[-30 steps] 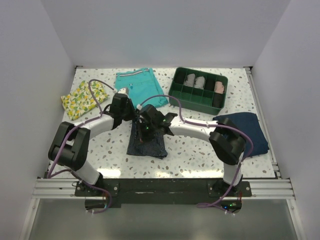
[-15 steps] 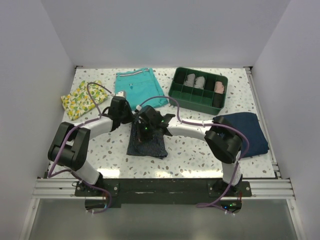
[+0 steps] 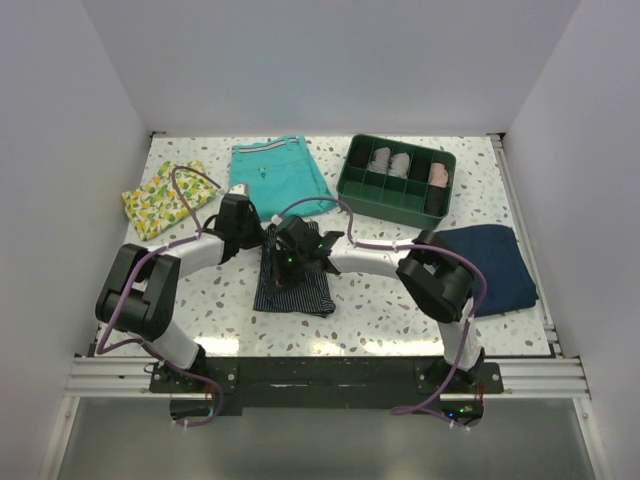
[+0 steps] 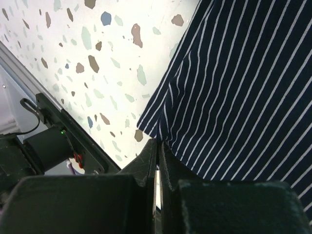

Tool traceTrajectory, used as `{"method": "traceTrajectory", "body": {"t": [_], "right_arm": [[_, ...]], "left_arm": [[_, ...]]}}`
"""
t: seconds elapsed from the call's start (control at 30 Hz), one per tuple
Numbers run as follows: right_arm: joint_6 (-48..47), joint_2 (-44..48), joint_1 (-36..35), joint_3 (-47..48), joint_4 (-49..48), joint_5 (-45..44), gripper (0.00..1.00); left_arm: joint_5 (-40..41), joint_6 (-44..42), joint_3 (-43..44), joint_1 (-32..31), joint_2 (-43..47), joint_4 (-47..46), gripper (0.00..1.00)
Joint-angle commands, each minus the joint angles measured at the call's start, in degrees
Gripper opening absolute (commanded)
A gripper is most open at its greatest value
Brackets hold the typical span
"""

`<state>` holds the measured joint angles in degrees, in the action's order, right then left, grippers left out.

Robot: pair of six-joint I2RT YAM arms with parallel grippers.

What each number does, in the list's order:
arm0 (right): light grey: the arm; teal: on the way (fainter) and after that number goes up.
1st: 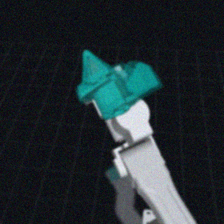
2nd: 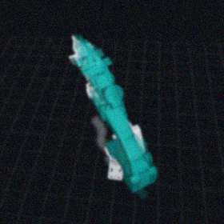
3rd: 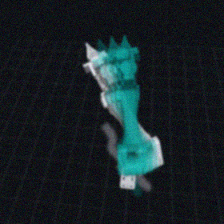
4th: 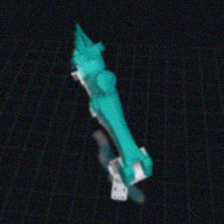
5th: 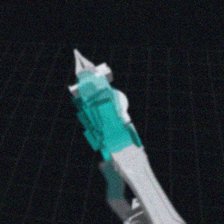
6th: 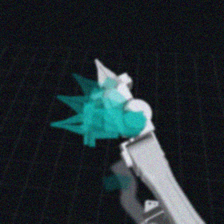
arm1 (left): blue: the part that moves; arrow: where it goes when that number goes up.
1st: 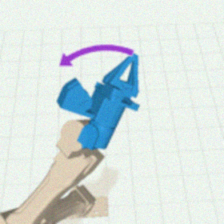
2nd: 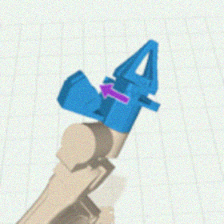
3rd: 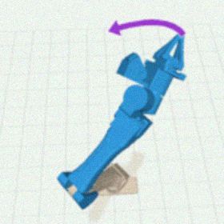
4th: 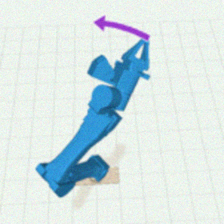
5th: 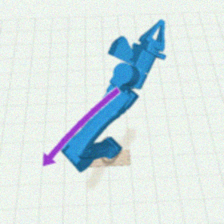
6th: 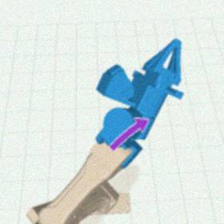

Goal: Roll the underwear
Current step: Fold the underwear at the center of the board.

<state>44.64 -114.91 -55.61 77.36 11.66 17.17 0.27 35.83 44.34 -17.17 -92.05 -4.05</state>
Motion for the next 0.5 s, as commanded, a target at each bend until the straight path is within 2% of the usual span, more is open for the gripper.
{"method": "traceTrajectory", "body": {"t": [0.0, 0.27, 0.37, 0.4, 0.43, 0.47], "right_arm": [[1.7, -0.7, -0.7, 1.9, -3.6, 0.9, 0.02], [5.0, -2.0, -1.1, 0.2, -9.2, 6.1, 0.18], [5.7, -2.0, -1.1, -0.3, -10.2, 9.4, 0.27], [5.8, -1.4, -1.1, -1.1, -10.9, 9.4, 0.35], [5.7, -0.6, -1.0, -2.7, -11.4, 9.8, 0.40], [5.2, 1.1, -1.0, -3.4, -11.5, 9.7, 0.41]], "left_arm": [[1.0, -1.7, 1.3, 0.8, -0.3, -1.2, 0.00], [1.3, -1.6, 0.8, 1.3, 1.1, -0.4, 0.02], [1.4, -1.5, 1.0, 1.4, 1.6, 0.1, 0.13], [1.5, -1.6, 1.2, 1.5, 1.9, 0.3, 0.18], [1.7, -1.6, 1.3, 1.5, 2.1, 0.8, 0.29], [1.7, -1.5, 1.5, 1.5, 2.3, 1.1, 0.31]]}}
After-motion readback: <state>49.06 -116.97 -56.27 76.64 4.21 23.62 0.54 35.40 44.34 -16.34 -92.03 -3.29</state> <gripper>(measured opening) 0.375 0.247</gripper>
